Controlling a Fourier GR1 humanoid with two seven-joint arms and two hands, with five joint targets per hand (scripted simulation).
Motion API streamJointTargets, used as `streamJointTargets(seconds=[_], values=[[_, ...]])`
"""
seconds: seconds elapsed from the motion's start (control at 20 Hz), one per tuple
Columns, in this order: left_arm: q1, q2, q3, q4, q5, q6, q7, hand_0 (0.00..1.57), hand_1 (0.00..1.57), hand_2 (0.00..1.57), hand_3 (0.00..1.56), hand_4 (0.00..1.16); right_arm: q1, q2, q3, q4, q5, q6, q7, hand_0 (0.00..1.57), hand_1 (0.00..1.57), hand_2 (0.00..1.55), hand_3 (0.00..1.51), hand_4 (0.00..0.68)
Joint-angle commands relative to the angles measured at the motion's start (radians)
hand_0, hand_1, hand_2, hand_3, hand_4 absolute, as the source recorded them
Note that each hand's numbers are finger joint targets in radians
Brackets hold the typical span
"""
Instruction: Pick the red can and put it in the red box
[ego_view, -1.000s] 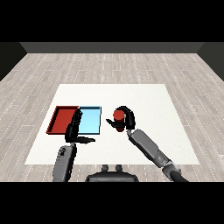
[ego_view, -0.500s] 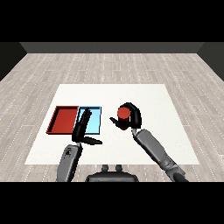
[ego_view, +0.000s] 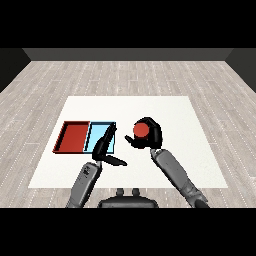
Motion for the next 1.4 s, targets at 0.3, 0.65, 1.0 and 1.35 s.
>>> streamJointTargets(seconds=[0.3,0.65,1.0,1.35], values=[[-0.050,0.000,-0.162,0.146,0.051,0.109,-0.011,0.00,0.00,0.00,0.00,0.00,0.074,0.068,-0.018,-0.034,0.110,0.067,-0.016,1.57,1.57,1.48,1.42,0.655],[-0.007,0.000,-0.246,0.193,0.102,0.171,-0.074,0.00,0.00,0.00,0.00,0.00,-0.003,0.138,-0.079,0.003,0.146,0.117,0.028,1.57,1.57,1.48,1.42,0.654],[-0.186,0.000,-0.193,0.275,0.181,0.181,-0.024,0.00,0.00,0.00,0.00,0.00,0.065,0.171,-0.033,-0.055,0.188,0.129,0.015,1.57,1.57,1.47,1.41,0.629],[-0.259,0.000,-0.292,0.367,0.259,0.255,-0.080,0.00,0.00,0.00,0.00,0.00,0.069,0.173,-0.032,0.025,0.173,0.156,-0.063,1.57,1.57,1.48,1.41,0.623]])
